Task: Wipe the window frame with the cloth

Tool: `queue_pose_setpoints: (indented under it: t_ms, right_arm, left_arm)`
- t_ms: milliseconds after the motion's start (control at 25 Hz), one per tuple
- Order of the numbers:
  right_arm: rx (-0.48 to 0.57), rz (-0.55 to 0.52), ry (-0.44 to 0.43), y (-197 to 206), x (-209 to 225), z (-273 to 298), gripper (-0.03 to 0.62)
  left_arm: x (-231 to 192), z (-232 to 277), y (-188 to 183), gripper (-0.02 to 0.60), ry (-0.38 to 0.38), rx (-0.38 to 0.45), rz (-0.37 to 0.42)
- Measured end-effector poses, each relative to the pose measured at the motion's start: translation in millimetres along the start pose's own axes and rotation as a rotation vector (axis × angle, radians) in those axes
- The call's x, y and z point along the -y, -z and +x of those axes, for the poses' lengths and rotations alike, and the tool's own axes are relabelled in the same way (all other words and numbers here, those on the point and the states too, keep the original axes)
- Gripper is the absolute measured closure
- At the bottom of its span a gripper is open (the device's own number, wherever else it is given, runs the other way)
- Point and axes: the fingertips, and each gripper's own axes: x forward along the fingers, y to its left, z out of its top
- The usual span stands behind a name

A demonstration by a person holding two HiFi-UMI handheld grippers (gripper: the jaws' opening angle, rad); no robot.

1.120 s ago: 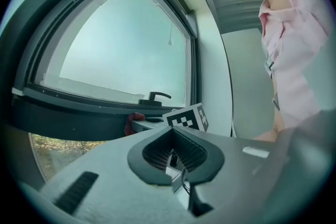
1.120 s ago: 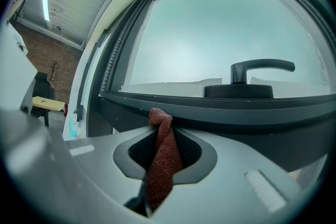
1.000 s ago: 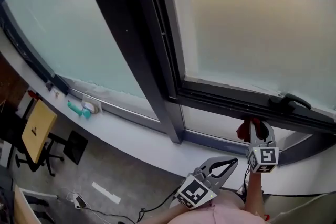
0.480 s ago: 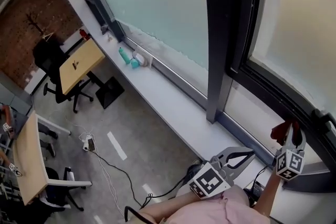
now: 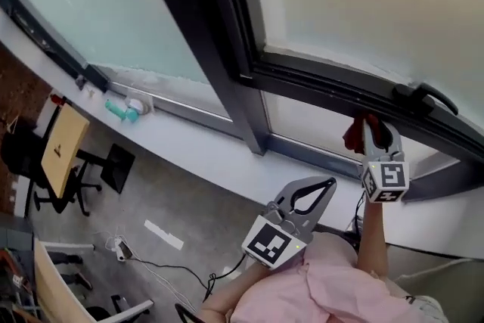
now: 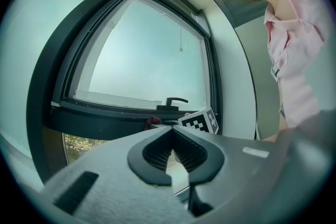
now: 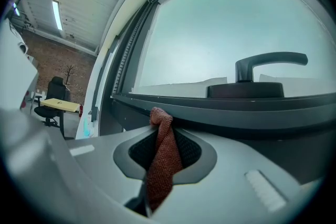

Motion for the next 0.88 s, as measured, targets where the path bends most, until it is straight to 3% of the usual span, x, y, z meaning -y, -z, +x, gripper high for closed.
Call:
queue_pose_setpoints:
  t_ms: [80, 160, 320, 720, 880]
  right_arm:
    - [-0.01, -0.004, 0.0, -1, -3, 3, 0.534]
    - [-0.014, -0.011, 0.002, -4, -2, 5, 0.534]
    - [-0.002, -0.018, 0.027, -8, 8, -3, 0.534]
    - [-0.004, -0.012, 0.083, -6, 32, -22, 0.534]
    - [-0.01, -0.012, 0.109, -5, 44, -30, 0.534]
  left_arm:
    - [-4, 4, -6, 0.583, -0.012, 0.047, -0.08]
    - [-5, 8, -3, 0.584, -0.012, 0.03, -0.12]
    - [1, 15, 4, 0.584, 0.031, -0.015, -0.115]
    - [17, 25, 7, 0.584, 0.087, -0.028, -0.115]
    - [21, 23, 16, 0.584, 0.118, -0.059, -0.06]
